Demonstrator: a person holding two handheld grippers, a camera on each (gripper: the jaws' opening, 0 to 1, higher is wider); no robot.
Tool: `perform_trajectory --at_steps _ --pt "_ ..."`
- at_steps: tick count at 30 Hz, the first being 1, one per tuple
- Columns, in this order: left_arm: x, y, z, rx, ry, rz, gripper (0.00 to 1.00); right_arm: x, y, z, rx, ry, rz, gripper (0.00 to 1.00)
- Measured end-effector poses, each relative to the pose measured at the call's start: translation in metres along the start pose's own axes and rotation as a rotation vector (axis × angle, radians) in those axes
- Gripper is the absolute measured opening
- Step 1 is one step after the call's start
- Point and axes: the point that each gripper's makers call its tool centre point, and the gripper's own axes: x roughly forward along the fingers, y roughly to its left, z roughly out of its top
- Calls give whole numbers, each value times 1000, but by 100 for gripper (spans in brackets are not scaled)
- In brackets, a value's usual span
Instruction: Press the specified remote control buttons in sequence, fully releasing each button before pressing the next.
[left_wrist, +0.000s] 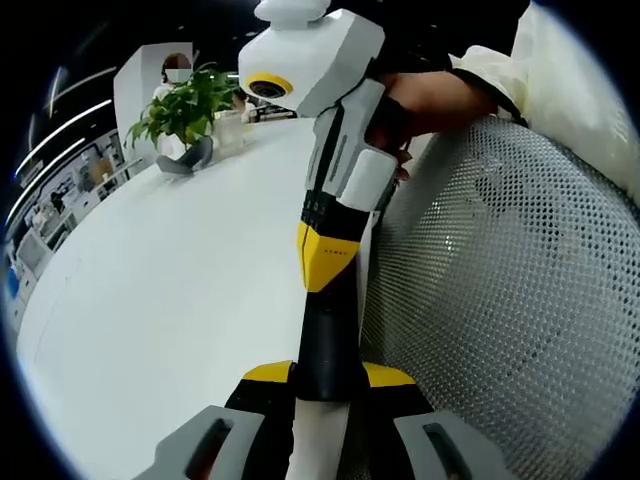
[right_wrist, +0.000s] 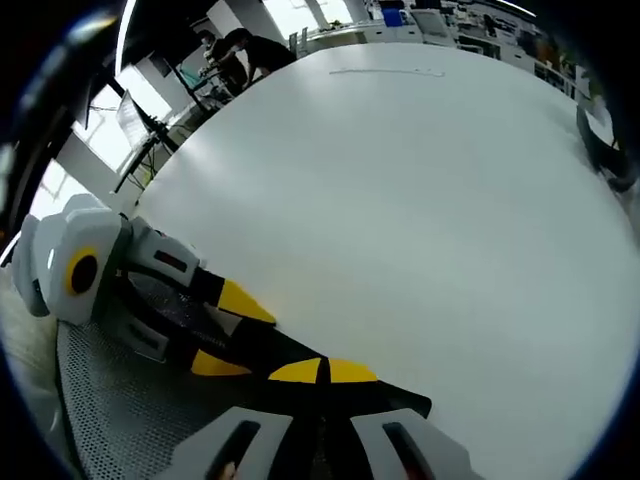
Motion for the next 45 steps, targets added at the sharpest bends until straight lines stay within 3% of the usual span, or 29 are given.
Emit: perform_trajectory --at_steps 5,15,23,28,38,45 --pt "-1 1 -1 5 14 3 24 -3 2 1 -9 5 7 0" --pt "-3 9 -2 -27 16 35 24 -7 -2 3 66 -9 11 0" --pt "-6 9 -1 -54 -15 33 25 -7 -5 1 79 2 -1 0" --pt "-5 9 0 -54 -19 34 25 -7 1 3 72 -7 30 0" --pt "-5 10 0 -48 -17 33 25 -1 4 -1 -8 23 4 0" --pt "-4 10 0 -9 -17 33 24 -1 1 -1 -4 19 9 0"
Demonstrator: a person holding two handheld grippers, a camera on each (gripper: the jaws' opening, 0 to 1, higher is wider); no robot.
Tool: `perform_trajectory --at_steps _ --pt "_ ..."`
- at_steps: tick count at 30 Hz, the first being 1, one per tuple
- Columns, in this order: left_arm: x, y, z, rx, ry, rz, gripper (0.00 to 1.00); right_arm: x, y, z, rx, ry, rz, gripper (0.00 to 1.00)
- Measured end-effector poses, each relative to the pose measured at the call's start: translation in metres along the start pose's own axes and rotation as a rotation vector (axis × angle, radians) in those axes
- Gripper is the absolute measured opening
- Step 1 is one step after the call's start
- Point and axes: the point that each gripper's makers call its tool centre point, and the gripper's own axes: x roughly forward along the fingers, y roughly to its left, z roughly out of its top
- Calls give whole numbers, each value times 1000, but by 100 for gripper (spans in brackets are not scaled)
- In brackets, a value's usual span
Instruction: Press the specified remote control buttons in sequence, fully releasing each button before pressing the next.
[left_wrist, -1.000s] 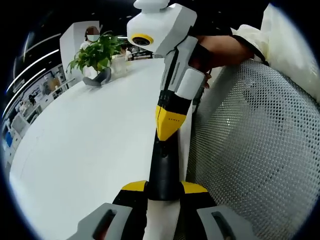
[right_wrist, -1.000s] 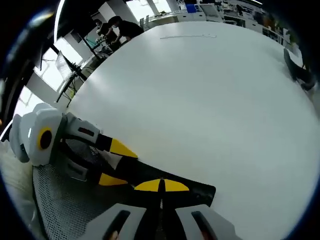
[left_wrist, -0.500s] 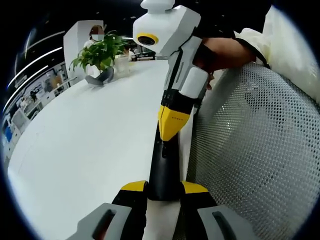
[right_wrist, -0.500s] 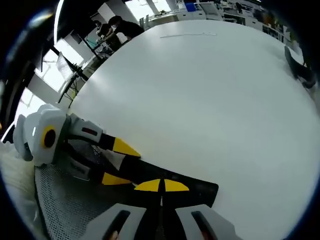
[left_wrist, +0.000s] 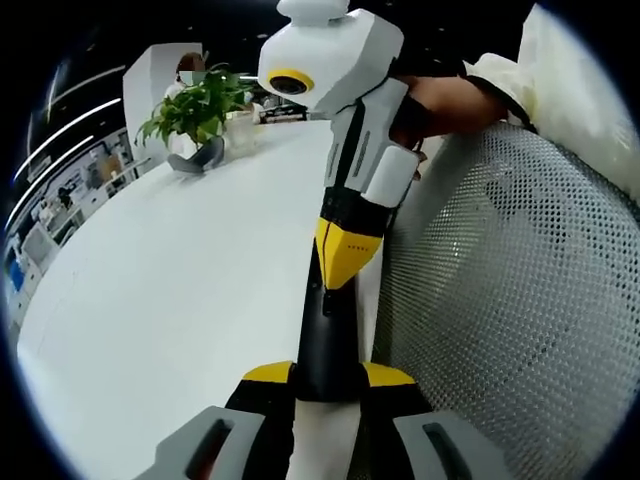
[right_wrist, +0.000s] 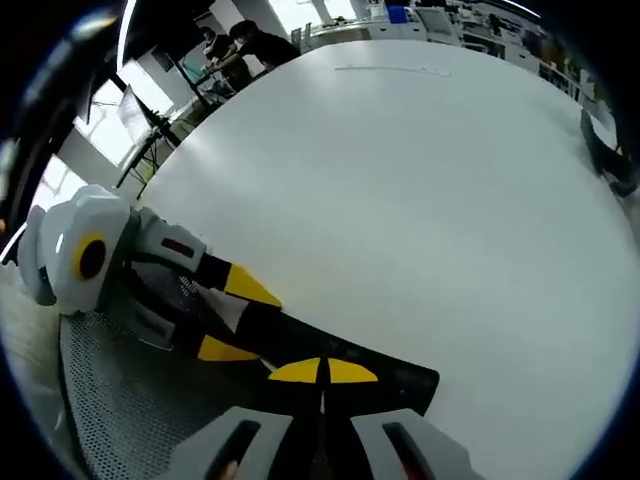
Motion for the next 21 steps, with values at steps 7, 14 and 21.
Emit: perform_trajectory --at_steps 7,14,21 --pt "1 1 -1 3 1 1 24 0 -1 0 51 -11 17 0" --pt "2 1 -2 -23 6 0 25 -1 1 -1 29 -6 18 0" --pt "0 0 -3 -45 10 5 26 -5 3 -2 72 -4 42 0"
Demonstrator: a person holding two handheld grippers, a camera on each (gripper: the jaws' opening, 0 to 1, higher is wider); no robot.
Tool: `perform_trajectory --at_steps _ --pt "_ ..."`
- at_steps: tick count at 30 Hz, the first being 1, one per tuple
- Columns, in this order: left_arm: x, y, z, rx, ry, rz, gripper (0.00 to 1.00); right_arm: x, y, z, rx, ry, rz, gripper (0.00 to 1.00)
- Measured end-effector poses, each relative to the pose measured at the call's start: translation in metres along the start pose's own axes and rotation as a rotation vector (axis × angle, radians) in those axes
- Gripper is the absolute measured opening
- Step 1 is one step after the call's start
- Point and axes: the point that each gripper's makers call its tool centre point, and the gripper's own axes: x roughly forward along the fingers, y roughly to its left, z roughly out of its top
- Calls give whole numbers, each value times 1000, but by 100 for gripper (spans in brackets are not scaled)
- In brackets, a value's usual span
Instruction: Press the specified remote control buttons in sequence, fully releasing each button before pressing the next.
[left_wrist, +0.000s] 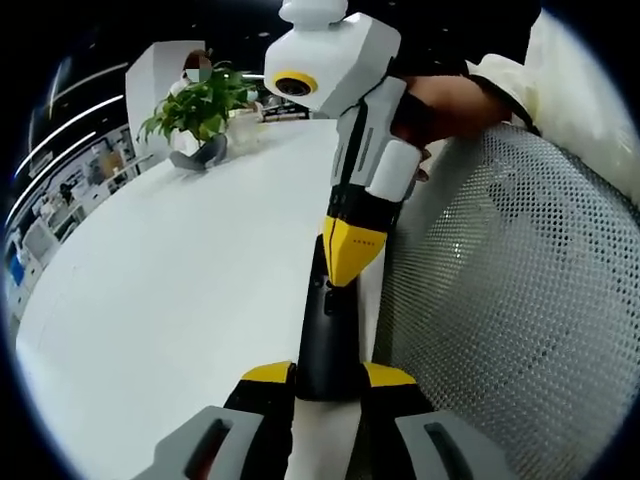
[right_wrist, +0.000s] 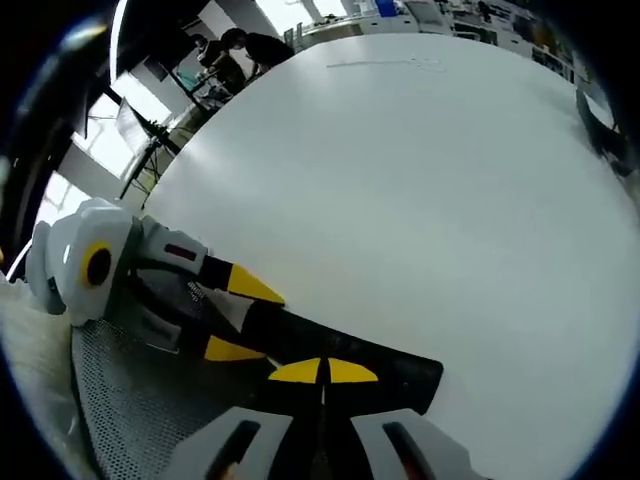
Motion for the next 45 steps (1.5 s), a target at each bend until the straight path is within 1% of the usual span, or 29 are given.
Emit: perform_trajectory --at_steps 2,5,9,13,16,20,25,29,32,35,39,41,42,45 --pt "-1 0 -1 -3 2 2 26 0 0 0 3 -1 -1 0" --pt "-3 0 -3 -4 5 5 26 0 -1 -5 12 29 -10 0" --pt "-5 0 -4 -5 13 8 25 0 -2 -6 11 37 -17 0" --pt "-6 -1 -5 -3 19 6 25 0 4 -7 26 48 14 0" --pt "-6 0 -5 2 16 2 25 2 1 -9 11 64 -6 0" --pt "-5 -1 -4 4 12 -1 25 2 1 -9 21 66 -6 0" --pt "-5 -1 -4 4 10 -4 25 3 1 -10 5 70 -21 0" --pt "-5 -1 -4 5 9 -7 25 3 -1 -10 29 60 -16 0" --pt "-4 -1 -3 6 9 -8 25 3 0 -10 31 57 -15 0" --pt "-4 0 -3 7 8 -10 25 3 0 -11 -7 56 -27 0" --pt "-4 -1 -3 9 8 -10 25 3 -1 -10 16 56 -17 0" --pt "-5 -1 -3 10 8 -10 25 3 1 -10 -6 59 -27 0" --pt "-5 -1 -3 11 8 -9 25 3 1 -10 -33 61 -35 0" --pt "-5 -1 -3 20 7 -9 24 3 1 -10 -32 65 -31 0"
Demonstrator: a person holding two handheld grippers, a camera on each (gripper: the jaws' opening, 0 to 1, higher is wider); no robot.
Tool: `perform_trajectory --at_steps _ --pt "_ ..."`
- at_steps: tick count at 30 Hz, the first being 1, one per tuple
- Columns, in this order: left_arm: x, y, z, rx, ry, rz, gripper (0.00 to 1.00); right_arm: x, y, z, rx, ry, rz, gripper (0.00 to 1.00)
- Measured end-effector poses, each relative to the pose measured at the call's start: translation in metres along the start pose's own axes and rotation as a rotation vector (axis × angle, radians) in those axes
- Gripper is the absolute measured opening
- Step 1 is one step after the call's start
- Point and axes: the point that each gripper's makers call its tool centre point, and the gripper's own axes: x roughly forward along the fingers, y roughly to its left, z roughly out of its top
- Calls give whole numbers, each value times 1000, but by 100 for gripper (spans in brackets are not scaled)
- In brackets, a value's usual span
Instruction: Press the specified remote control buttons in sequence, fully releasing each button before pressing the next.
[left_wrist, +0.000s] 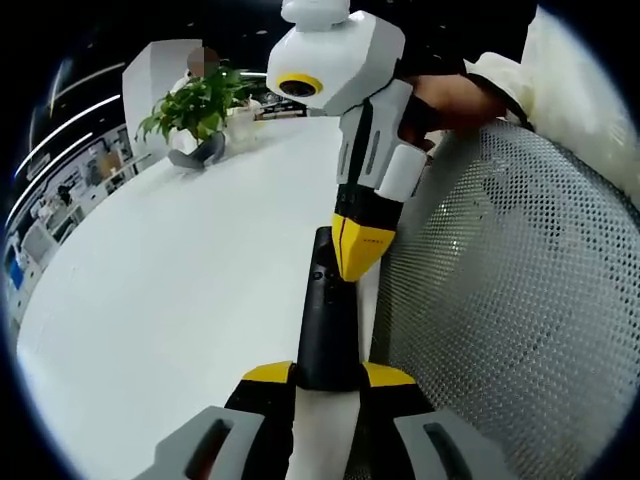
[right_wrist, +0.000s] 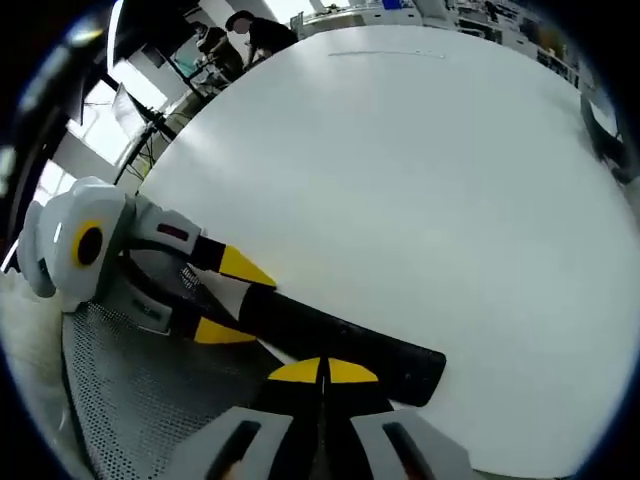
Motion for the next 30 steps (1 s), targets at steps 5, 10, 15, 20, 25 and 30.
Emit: perform_trajectory --at_steps 5,10,15,20,25,30 --pt "0 -1 1 3 -4 -6 24 -1 1 2 69 3 52 0" --pt "3 -5 2 19 -3 -14 24 -5 1 9 55 -45 42 0" --pt "3 -5 3 18 -6 -16 24 -5 3 13 68 -68 60 0" --pt "4 -6 4 13 -11 -15 24 -3 4 10 54 -52 56 0" --pt "4 -5 4 10 -14 -13 25 -1 2 10 57 -49 56 0" --pt "5 -5 4 10 -17 -13 25 1 2 9 49 -40 55 0"
